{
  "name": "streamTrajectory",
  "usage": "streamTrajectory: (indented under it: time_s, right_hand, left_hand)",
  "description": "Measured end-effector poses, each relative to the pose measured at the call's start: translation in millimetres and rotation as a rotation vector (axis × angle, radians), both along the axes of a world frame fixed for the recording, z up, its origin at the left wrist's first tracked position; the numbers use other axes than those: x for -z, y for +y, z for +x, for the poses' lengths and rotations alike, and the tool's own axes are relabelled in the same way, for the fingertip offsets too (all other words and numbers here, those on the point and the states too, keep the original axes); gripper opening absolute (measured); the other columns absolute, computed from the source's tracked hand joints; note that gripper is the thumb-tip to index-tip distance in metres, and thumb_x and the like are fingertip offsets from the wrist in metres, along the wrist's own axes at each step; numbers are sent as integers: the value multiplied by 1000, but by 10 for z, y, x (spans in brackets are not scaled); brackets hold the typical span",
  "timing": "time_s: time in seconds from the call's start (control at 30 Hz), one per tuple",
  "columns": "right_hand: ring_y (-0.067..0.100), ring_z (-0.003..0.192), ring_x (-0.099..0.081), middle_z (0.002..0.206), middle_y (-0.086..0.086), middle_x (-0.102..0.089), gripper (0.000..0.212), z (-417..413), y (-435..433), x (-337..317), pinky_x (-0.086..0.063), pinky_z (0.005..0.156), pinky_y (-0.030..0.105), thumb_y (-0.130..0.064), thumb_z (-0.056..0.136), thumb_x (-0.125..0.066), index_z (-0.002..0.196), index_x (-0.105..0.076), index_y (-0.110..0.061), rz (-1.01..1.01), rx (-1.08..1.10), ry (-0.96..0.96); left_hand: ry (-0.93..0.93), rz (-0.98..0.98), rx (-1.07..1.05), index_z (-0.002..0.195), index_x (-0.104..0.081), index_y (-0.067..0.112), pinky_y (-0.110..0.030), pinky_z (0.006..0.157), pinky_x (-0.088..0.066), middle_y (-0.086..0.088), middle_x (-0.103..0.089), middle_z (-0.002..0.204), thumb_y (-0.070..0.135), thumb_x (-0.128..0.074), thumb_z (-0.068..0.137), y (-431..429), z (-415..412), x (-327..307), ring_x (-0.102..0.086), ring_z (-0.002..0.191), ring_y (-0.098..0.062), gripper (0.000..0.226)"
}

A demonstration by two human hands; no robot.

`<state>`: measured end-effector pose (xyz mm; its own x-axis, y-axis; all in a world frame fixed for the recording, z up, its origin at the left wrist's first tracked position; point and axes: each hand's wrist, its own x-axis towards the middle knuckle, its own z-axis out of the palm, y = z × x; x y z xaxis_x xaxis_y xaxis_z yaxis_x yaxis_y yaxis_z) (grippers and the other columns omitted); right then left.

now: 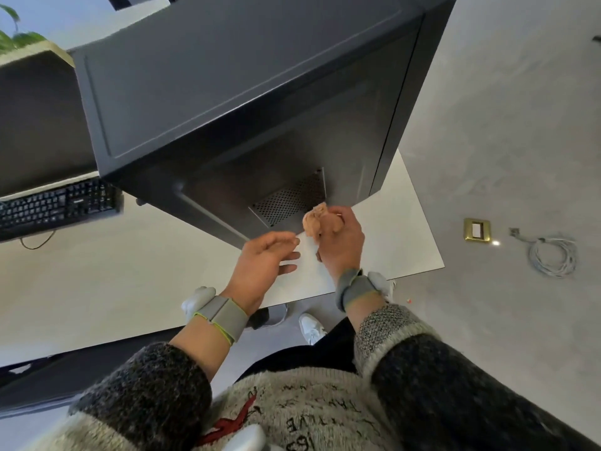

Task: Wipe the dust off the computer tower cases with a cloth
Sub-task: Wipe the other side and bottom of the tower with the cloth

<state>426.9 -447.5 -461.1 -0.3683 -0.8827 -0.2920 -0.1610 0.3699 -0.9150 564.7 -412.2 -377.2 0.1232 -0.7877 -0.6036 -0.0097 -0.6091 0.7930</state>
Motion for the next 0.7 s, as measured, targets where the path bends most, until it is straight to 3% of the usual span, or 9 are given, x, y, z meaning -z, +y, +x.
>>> streamTrajectory:
  time_s: [0.07,0.17,0.23,0.3,0.33,0.43,0.57,0.63,0.7]
  right_hand:
    - [29,41,-60,76,8,-70,10,8,-29,93,-47,36,33,-26,99,-57,96,-66,-22,144,42,-68]
    - [28,40,-53,71,11,-69,16,-2,-30,-121,-38,38,28,-30,101,-58,95,-64,-17,134,71,-221]
    - [22,50,-57,75,1,-69,20,13,-16,-318,-46,44,32,-36,103,-63,101,-65,-16,10,48,-277]
    - [15,72,-66,88,-10,-70,22,50,-1,-387,-56,60,31,-43,102,-67,107,-65,-21,-115,2,-195]
    - [17,74,-67,91,-10,-70,19,68,2,-369,-56,59,32,-42,102,-67,107,-63,-24,-136,-5,-168]
    - [28,54,-63,84,-3,-71,7,61,-36,-128,-48,39,34,-33,102,-64,101,-61,-27,-45,37,-162]
    - [26,38,-49,84,18,-75,20,-57,-93,19,-34,36,24,-30,95,-58,96,-63,-10,175,53,-290]
    - [22,49,-57,84,7,-75,28,-65,-111,-90,-42,42,29,-35,94,-61,96,-66,-8,62,39,-226]
    - [5,66,-61,84,-7,-69,20,-41,-99,-194,-51,58,26,-31,100,-65,101,-66,-11,-76,45,-125]
  left_hand:
    - [-42,15,-5,112,-76,8,-42,89,-60,-13,-75,117,14,-67,99,16,54,24,-73,107,-31,16]
    - [-68,12,1,112,-75,8,-42,88,-60,-10,-77,112,12,-67,99,5,66,9,-73,105,-30,16]
    - [-94,7,18,113,-74,8,-41,87,-60,-8,-78,109,9,-66,99,-7,47,10,-73,105,-30,16]
    - [-116,-5,47,114,-73,9,-43,89,-60,-6,-78,109,7,-64,100,-20,15,-6,-74,104,-28,17]
    - [-128,-8,63,114,-73,9,-44,90,-60,-5,-78,109,7,-63,100,-26,5,-19,-74,103,-27,18]
    - [-150,-22,88,114,-74,11,-45,91,-60,-5,-77,111,6,-62,100,-34,-4,-44,-74,104,-27,18]
    - [-175,-22,96,111,-75,12,-45,90,-60,-6,-77,111,6,-63,99,-7,12,-25,-73,104,-28,17]
    - [-185,-11,107,110,-75,13,-44,90,-61,-5,-77,110,6,-63,99,6,17,4,-74,103,-27,17]
    - [-197,-1,114,110,-75,14,-45,91,-61,-3,-78,109,7,-63,99,19,19,22,-74,102,-24,17]
